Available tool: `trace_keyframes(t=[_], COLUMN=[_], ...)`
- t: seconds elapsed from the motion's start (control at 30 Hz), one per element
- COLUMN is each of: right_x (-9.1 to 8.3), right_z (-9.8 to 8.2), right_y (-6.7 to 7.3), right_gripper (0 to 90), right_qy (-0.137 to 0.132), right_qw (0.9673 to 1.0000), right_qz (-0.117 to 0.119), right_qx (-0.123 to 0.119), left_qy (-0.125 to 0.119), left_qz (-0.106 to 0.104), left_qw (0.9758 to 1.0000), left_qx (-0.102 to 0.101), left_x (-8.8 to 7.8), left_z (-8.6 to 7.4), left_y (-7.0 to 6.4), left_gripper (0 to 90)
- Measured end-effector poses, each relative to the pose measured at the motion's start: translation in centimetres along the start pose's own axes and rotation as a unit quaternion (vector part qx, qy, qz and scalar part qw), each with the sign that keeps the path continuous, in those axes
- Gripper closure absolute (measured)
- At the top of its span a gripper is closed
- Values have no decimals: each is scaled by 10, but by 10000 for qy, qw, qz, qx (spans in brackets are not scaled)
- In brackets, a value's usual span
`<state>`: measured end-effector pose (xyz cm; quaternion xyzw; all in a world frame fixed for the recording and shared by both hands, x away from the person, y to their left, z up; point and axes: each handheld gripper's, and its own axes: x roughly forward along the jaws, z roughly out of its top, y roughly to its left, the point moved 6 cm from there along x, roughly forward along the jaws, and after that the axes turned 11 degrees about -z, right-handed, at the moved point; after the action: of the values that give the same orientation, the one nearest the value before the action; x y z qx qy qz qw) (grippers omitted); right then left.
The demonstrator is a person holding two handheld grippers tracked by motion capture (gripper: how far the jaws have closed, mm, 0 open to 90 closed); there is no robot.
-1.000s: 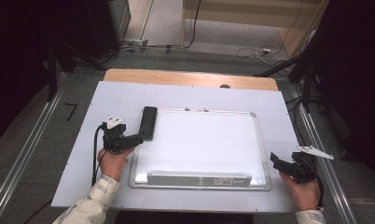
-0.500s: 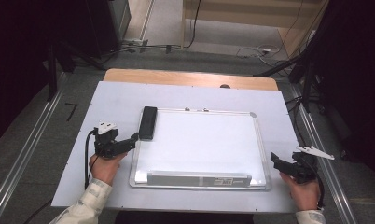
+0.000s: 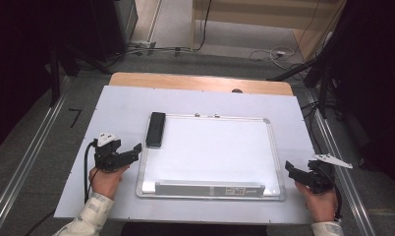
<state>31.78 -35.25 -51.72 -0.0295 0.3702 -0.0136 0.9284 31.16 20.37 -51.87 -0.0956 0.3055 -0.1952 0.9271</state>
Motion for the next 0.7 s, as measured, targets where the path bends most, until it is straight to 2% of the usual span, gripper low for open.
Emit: trace_keyframes(t=[0.47,0.7], right_x=[0,-1], right_z=[0,0], right_y=[0,0], right_gripper=[129,129], right_qy=[-7,-6], right_qw=[10000,10000], right_qz=[9,13], right_qx=[3,17], left_qy=[-21,44], left_qz=[200,477], left_qw=[9998,9988], left_qx=[-6,-56], left_x=[-14,-23], left_z=[-9,-16], left_y=[12,28], left_gripper=[200,200])
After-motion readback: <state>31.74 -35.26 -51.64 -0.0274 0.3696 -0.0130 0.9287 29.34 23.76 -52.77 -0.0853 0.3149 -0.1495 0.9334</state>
